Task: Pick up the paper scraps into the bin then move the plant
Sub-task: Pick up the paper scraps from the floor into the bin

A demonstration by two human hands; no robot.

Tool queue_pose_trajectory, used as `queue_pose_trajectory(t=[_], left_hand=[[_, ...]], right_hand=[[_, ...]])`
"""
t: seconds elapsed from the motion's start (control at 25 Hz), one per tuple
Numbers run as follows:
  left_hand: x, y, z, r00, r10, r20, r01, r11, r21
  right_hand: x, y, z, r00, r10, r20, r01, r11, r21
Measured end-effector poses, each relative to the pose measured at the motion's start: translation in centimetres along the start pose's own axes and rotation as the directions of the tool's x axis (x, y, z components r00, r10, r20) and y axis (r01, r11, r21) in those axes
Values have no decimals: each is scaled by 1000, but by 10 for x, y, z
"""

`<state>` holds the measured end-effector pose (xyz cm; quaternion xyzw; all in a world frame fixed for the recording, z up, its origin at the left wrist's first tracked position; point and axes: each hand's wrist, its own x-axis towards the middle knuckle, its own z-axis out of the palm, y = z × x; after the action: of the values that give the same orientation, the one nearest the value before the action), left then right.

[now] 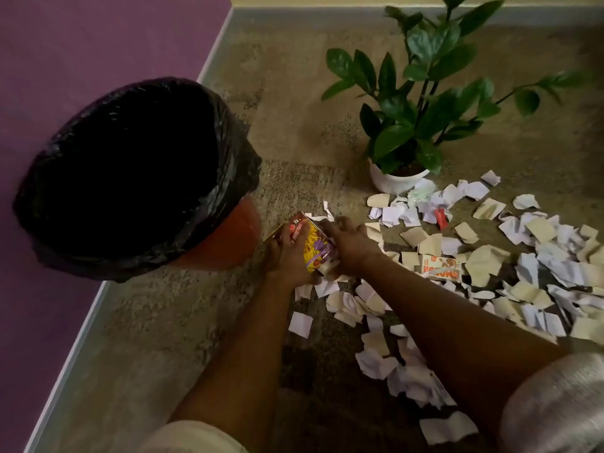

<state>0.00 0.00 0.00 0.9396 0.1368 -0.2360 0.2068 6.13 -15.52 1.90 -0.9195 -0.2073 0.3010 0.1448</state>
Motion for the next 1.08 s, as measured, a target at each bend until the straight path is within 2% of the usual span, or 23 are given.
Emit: queue_pose_trajectory(t=[0.12,0.24,0.32,0.48,0.6,0.84,0.96,1.08], left_hand=[[-2,11,9,1000,18,-7,-18,1000,0],[-8,24,24,995,25,-91,-39,988,-150],[-10,33,24,991,-14,-134,-23,963,-267],[-17,54,8,977,-117,-179,52,942,-333],[-26,70,-20,947,-207,-245,77,888,-453],[-57,110,-109,822,-294,-488,-90,779,-621],[-87,122,-158,699,-312,-644,-231,753,-616],[-118,117,-202,576,-306,-758,-344,751,-564]], right_hand=[[-11,-1,15,997,-13,-71,12,1000,-13],[-18,4,33,985,-33,-167,45,996,73],[-21,5,35,975,15,-221,26,983,183],[-27,-5,17,950,98,-297,-9,958,288],[-32,-15,-17,925,165,-342,-17,918,397],[-53,-59,-113,823,175,-540,148,853,501],[-75,-92,-155,751,115,-650,303,814,495],[-92,-133,-184,701,52,-712,464,725,509]])
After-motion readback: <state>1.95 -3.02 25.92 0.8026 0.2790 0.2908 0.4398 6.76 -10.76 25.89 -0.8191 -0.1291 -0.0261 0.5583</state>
